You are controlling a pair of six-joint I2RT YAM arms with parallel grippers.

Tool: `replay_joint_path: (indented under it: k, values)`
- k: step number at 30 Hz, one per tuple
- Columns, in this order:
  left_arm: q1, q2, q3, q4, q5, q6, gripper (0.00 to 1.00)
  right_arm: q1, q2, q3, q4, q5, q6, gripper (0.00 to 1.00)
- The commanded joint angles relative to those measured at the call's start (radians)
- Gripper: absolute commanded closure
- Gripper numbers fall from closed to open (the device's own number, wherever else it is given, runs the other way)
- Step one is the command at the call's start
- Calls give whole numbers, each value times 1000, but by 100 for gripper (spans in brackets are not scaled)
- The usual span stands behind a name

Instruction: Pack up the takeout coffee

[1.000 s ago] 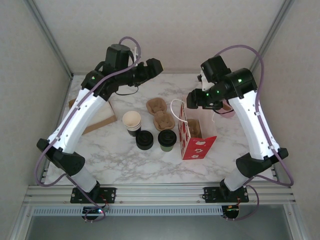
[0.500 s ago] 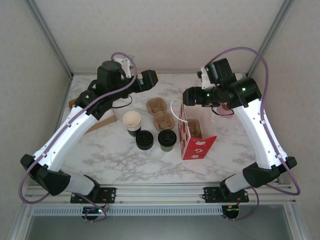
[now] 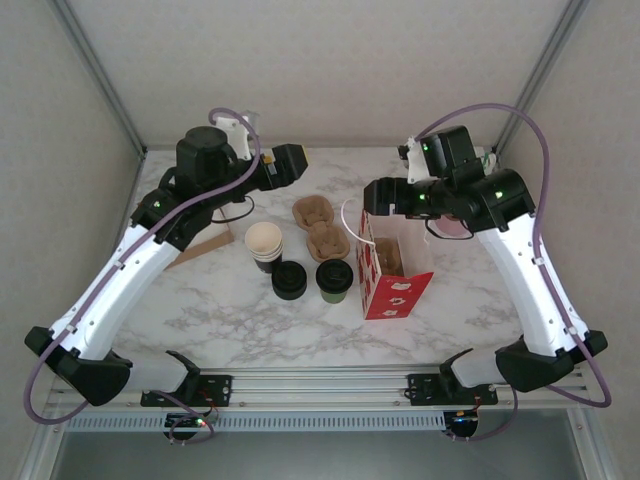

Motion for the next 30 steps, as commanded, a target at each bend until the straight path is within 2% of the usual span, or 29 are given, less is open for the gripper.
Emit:
replay_joint_path:
  k: [1,8,16,19,23,27,30]
  values:
    - [-8,-16,-20,-11,2,33,0,13,-17,-19,26,-16,-5,18]
    - [-7,6,-21,11,-32,58,0,49,-19,-45,17,59,-58,17]
    - [-8,-42,-86,80,-65,59,0,85,-35,-39,38,121,-81,14]
    - [-7,-86,-121,98,-110,57,0,111,-34,-4,40,120,-93,6]
    - [-7,-149,-161,86,-169,44,0,164,-33,22,46,113,-110,1]
    - [-1,-191,-201,46,-198,24,0,214,-14,45,48,104,-129,1]
    - [25,-212,-237,19,-185,7,1,290,10,64,46,120,-146,3]
